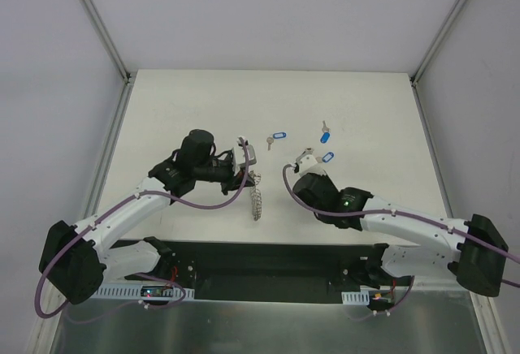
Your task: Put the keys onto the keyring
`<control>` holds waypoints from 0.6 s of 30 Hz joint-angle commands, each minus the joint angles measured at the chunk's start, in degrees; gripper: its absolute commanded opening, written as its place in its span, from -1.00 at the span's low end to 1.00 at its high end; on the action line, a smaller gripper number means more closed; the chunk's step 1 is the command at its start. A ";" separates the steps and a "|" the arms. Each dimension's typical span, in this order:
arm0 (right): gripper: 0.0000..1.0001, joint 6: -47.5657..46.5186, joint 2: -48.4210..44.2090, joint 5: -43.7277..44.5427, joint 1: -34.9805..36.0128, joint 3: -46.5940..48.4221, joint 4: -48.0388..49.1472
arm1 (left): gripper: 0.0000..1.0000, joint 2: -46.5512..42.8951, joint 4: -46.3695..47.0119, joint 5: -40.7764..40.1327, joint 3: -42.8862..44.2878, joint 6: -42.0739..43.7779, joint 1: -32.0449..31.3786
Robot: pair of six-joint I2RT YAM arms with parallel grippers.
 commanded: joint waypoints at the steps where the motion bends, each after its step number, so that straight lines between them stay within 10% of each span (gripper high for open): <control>1: -0.97 8.72 6.85 8.57 -0.56 3.26 -9.73 | -1.00 -2.35 2.20 -2.44 0.27 -0.67 0.49; 9: -0.98 8.37 22.77 8.85 -0.83 12.31 -9.30 | -1.00 -3.14 2.20 -3.85 0.09 -0.76 0.49; 18: -0.98 9.51 28.13 -1.27 -1.35 6.17 15.38 | -1.00 -4.02 2.20 -4.91 -0.17 -0.67 0.49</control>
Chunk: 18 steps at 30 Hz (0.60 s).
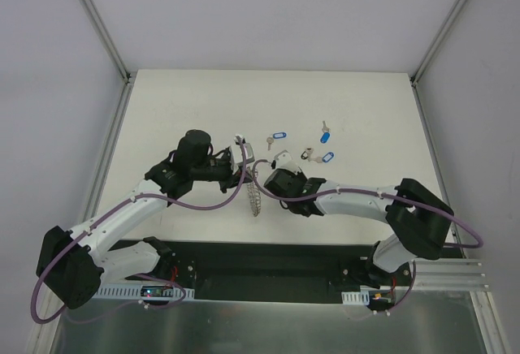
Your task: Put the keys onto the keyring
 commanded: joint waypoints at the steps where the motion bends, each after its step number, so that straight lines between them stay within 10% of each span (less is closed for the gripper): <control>1: -0.98 2.10 2.10 -3.89 -0.33 -3.91 13.72 | -1.00 -1.88 2.29 -0.47 -0.07 -0.59 0.49; 18: -0.98 7.02 1.93 -3.90 -0.94 -24.49 55.30 | -1.00 -1.79 2.38 -0.56 -0.15 -0.76 0.49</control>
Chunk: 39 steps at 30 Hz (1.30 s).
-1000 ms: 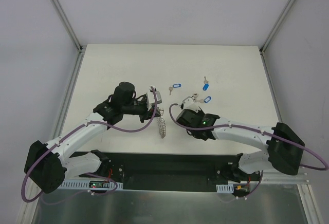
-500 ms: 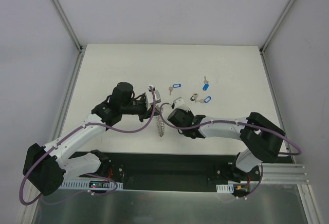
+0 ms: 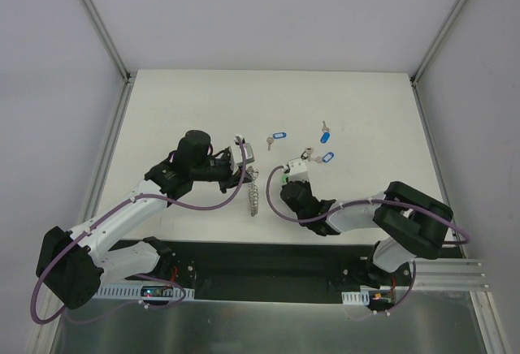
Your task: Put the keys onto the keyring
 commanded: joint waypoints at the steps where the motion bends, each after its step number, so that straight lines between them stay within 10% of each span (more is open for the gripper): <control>1: -0.98 4.42 0.51 -0.62 -0.13 -4.58 8.71 | -1.00 -1.40 2.36 0.23 -0.02 -0.74 0.49; 17: -0.97 0.11 -2.74 13.44 5.58 2.19 -6.31 | -1.00 -1.93 2.45 -0.38 -0.02 -0.83 0.40; 39: -0.91 -6.65 4.02 19.25 9.53 -6.34 20.85 | -1.00 -2.63 2.88 -1.35 -0.37 -1.18 0.40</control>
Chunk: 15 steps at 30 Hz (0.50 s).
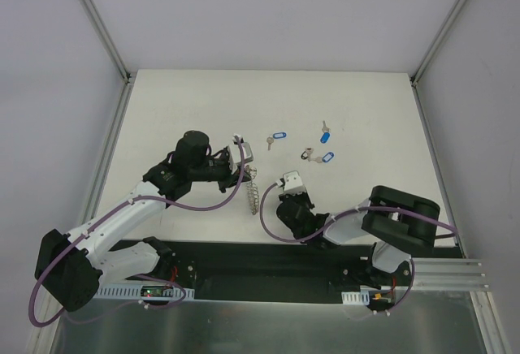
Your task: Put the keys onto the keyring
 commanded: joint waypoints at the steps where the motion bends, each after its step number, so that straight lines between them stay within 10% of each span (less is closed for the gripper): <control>1: -0.89 0.34 0.31 1.52 0.72 -1.38 5.33 | -1.00 -1.56 2.86 0.24 -0.13 -0.70 0.40; 15: 0.03 7.81 -14.09 -1.38 1.52 -0.42 -14.42 | -1.00 -1.91 2.86 0.42 -0.13 -0.79 0.40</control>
